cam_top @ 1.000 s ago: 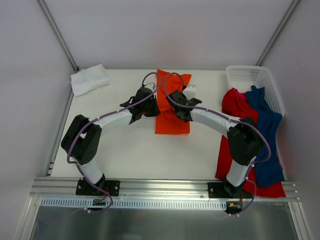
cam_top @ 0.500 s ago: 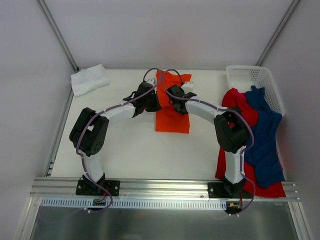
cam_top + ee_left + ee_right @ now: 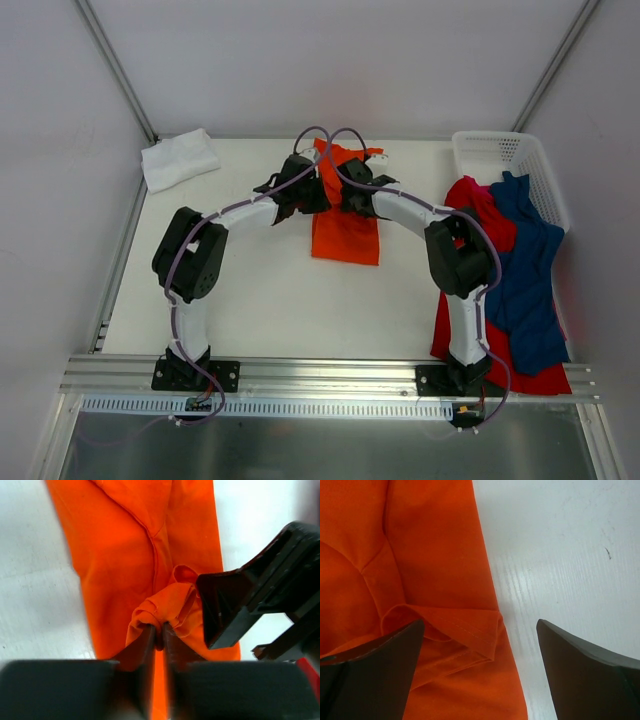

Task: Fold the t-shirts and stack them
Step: Fold the tshirt

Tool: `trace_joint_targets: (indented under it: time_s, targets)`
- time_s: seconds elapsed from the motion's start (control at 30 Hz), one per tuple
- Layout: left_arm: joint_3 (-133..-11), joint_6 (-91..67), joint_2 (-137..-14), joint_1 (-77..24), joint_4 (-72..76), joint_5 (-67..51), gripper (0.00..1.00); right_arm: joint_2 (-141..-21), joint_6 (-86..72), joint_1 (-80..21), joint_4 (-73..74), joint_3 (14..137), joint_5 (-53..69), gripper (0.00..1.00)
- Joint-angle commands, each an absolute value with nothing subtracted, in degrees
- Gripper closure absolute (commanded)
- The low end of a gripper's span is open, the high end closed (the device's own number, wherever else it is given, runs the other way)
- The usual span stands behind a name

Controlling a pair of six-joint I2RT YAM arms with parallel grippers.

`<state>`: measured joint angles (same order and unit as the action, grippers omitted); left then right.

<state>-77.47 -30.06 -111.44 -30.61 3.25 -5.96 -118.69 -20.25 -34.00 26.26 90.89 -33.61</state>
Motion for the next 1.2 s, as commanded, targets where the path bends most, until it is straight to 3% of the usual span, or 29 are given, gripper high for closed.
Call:
trace_joint_targets:
  time_s: [0.0, 0.13, 0.23, 0.57, 0.67, 0.7, 0.87, 1.17]
  targets:
    - [-80.7, -30.2, -112.7, -29.2, 5.0, -6.2, 0.74, -118.0, -19.2, -33.2, 25.9, 94.0, -34.2, 0.00]
    - [-81.7, -30.7, -112.2, -28.7, 3.5, -3.1, 0.33, -115.4, -17.8, -33.3, 25.9, 94.7, -35.4, 0.00]
    - [-81.8, -30.5, -109.8, -28.6, 1.7, -0.4, 0.19, -111.5, -16.7, -33.2, 25.9, 94.3, -36.2, 0.01]
    - [-73.0, -31.6, -93.4, -28.7, 0.4, 3.9, 0.16, -95.5, -17.0, -36.5, 26.0, 84.3, -32.0, 0.01]
    - [-69.5, -32.3, -89.3, -29.1, 0.4, 3.6, 0.17, -90.4, -18.7, -38.8, 23.6, 77.4, -29.2, 0.49]
    - [-68.6, -32.4, -87.6, -29.2, 0.4, 3.7, 0.18, -89.4, -19.7, -39.4, 22.9, 75.8, -28.6, 0.96]
    - [-64.7, -32.8, -83.5, -29.9, 0.4, 3.8, 0.18, -90.9, -26.0, -41.0, 21.7, 69.7, -26.9, 0.99]
    - [-61.5, -31.7, -78.7, -30.2, -1.3, 4.1, 0.20, -101.2, -27.5, -41.0, 22.2, 72.6, -25.9, 1.00]
